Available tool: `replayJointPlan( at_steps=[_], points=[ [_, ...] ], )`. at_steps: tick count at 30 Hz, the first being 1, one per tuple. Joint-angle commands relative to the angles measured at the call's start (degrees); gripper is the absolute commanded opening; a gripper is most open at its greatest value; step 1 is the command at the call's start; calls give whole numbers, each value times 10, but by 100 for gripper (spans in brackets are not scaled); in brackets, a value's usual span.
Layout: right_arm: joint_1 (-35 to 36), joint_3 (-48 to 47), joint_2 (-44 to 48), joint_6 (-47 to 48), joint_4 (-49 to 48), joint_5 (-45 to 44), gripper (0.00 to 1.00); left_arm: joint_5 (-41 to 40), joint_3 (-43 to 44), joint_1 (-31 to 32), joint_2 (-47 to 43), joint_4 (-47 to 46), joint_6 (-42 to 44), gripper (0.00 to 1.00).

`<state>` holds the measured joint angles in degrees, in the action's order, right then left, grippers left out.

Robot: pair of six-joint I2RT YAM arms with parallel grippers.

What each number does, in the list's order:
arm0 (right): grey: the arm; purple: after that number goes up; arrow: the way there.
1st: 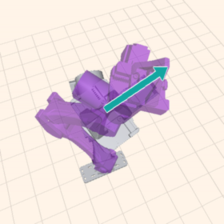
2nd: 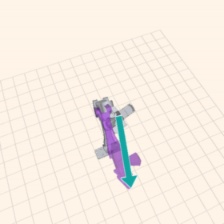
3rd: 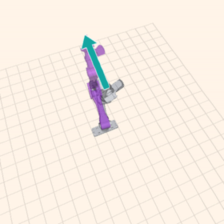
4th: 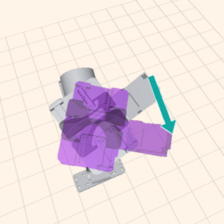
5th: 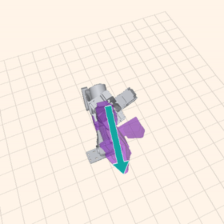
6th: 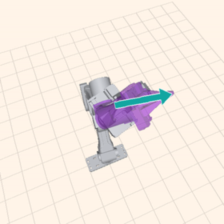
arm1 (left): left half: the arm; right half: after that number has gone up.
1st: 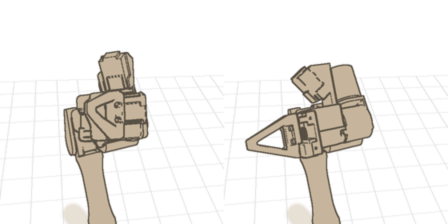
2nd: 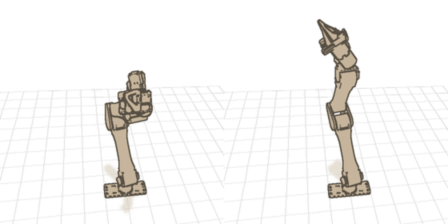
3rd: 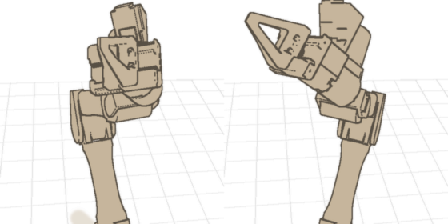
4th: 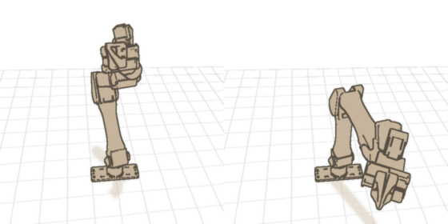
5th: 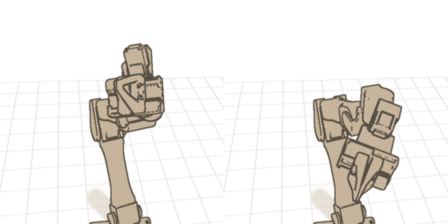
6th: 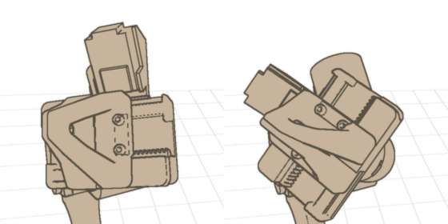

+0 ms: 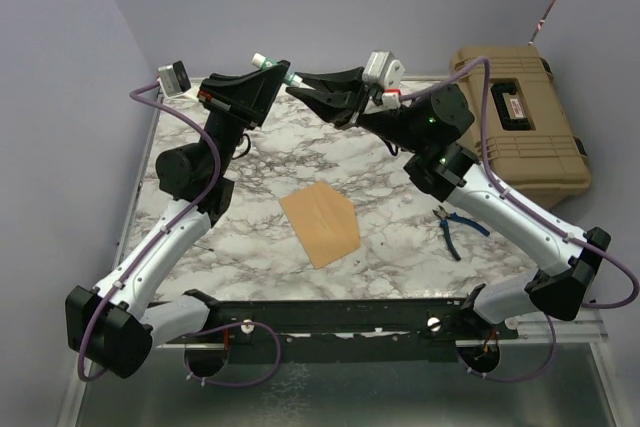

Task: Place the letter into the envelope and seal it

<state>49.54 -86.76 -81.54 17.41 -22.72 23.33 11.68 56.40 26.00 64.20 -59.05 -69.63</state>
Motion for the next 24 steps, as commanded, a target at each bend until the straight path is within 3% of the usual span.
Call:
replayJointPlan(
  at_steps=[1,6,8,10,14,20,24],
  points=[
    [0,-9,11,-231,-40,-26,1,4,-11,3,-9,-2,20,0],
    [-3,3,22,-448,-67,-86,1,15,-16,2,-13,-1,57,0],
    [-9,14,41,-515,-38,-158,1,33,-16,1,-17,-10,79,0],
    [-31,39,51,-580,-77,-153,1,32,-20,2,-24,-10,88,0],
    [-63,31,50,-677,-42,-147,1,44,-20,2,-29,-11,105,0],
    [-109,105,58,-955,-110,-148,1,65,-20,2,-32,-11,147,0],
    [-111,128,48,-1082,-143,-150,1,72,-14,2,-26,-18,164,0]
  ],
)
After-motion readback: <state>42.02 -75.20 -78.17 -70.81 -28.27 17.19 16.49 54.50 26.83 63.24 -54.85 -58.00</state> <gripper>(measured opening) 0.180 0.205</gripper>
